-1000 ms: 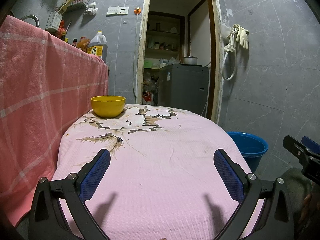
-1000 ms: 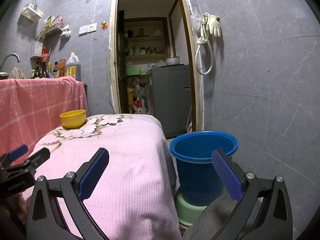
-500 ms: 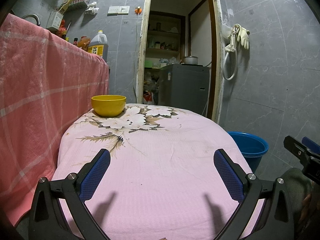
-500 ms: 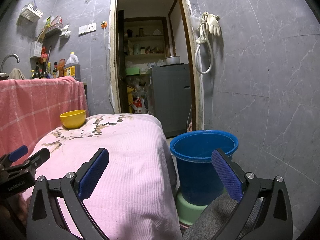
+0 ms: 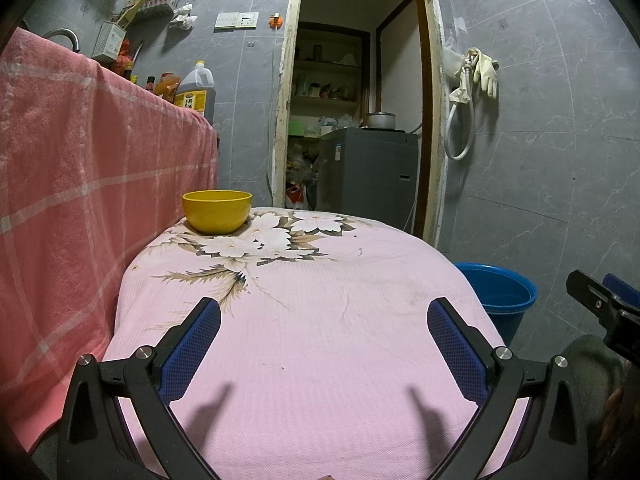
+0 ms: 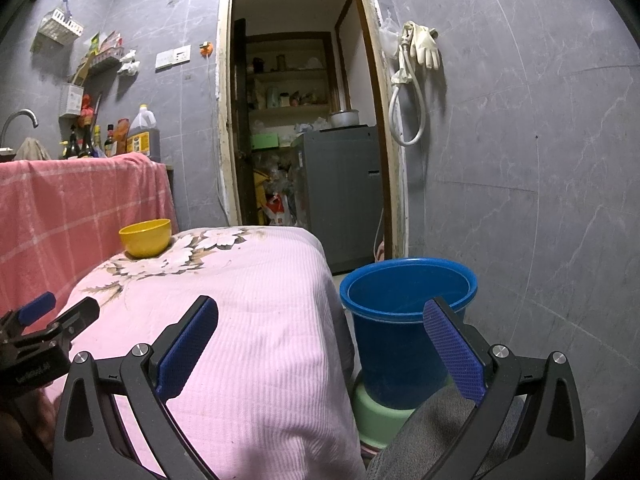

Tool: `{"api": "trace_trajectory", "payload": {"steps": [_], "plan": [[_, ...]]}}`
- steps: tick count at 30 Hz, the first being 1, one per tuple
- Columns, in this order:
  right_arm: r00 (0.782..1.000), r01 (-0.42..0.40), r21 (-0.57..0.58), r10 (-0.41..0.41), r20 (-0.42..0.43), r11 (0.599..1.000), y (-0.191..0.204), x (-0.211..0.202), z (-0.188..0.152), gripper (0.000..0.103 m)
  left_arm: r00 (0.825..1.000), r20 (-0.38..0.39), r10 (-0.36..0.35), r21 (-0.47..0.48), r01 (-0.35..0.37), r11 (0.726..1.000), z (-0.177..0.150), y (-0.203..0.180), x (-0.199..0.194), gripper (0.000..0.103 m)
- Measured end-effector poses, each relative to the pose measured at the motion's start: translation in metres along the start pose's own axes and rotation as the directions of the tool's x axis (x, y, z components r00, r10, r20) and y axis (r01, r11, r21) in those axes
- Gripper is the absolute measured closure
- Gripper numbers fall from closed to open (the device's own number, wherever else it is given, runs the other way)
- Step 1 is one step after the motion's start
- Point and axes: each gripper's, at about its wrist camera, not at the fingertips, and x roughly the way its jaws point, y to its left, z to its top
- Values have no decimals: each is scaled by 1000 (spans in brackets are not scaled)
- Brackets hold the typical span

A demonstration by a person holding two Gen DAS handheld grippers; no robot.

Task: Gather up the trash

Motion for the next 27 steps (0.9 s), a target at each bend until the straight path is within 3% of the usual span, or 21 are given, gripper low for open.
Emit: {"api": "trace_trajectory", "payload": {"steps": [16,27], "plan": [[1000,1,3,-1,-3,1000,1,-1,-1,0,1000,-2,4,-6,-4,1000,-1,2,1,2],[1000,0,4,0,-5,1000,1,-2,-1,0,998,20,55,36,-56,998,-5,-2,-2,2]]}}
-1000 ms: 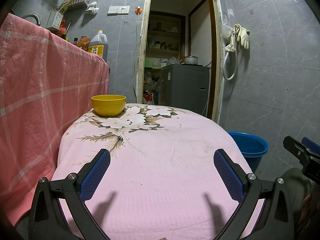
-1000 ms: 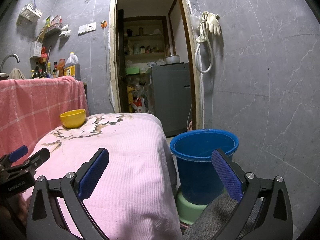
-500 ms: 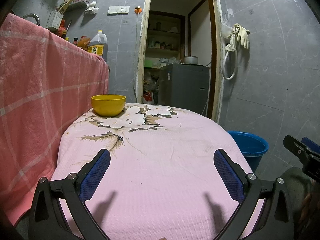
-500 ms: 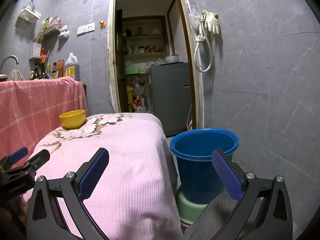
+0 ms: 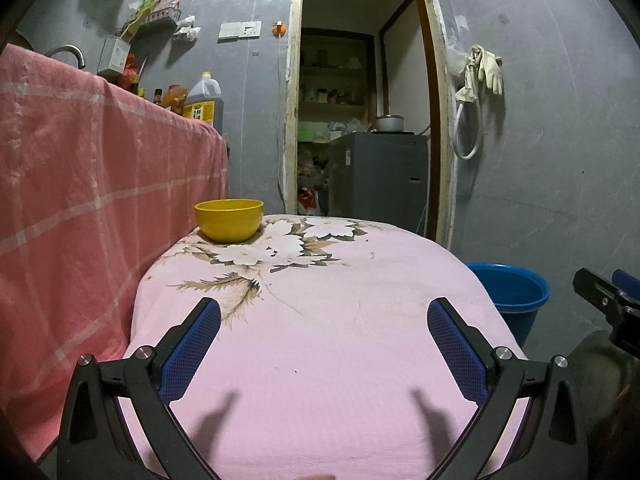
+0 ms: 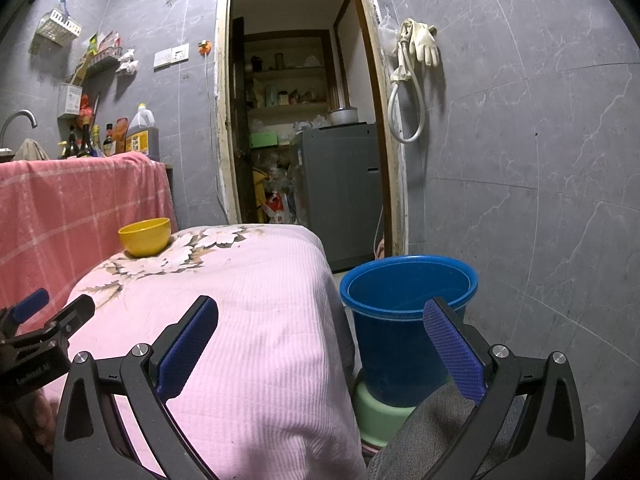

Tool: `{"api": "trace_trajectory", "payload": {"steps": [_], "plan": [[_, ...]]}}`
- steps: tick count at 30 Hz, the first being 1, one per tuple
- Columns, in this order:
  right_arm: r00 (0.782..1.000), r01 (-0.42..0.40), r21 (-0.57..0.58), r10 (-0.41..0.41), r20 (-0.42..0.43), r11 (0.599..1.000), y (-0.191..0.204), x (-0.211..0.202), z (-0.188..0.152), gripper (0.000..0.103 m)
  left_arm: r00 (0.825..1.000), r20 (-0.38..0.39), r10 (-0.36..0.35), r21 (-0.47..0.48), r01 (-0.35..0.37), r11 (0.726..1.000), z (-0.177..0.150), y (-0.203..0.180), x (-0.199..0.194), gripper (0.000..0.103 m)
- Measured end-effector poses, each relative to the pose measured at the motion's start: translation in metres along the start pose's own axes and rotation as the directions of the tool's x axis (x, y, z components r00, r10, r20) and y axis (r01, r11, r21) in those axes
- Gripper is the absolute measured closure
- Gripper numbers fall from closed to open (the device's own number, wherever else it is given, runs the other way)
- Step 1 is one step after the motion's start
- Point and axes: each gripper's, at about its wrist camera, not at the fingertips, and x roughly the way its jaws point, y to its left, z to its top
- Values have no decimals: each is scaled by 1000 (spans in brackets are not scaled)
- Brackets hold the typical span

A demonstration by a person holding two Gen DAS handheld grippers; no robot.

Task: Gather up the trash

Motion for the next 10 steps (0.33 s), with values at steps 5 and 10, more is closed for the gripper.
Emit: {"api": "trace_trajectory", "payload": {"steps": [5,10], "plan": [[1000,2,2,-2,1,1000,0,0,0,0,1000,2,4,2,-4,1000,-1,0,0,2],[1000,0,2,0,0,1000,1,-2,-2,0,1000,2,3,2,-3,1000,-1,0,1,2]]}}
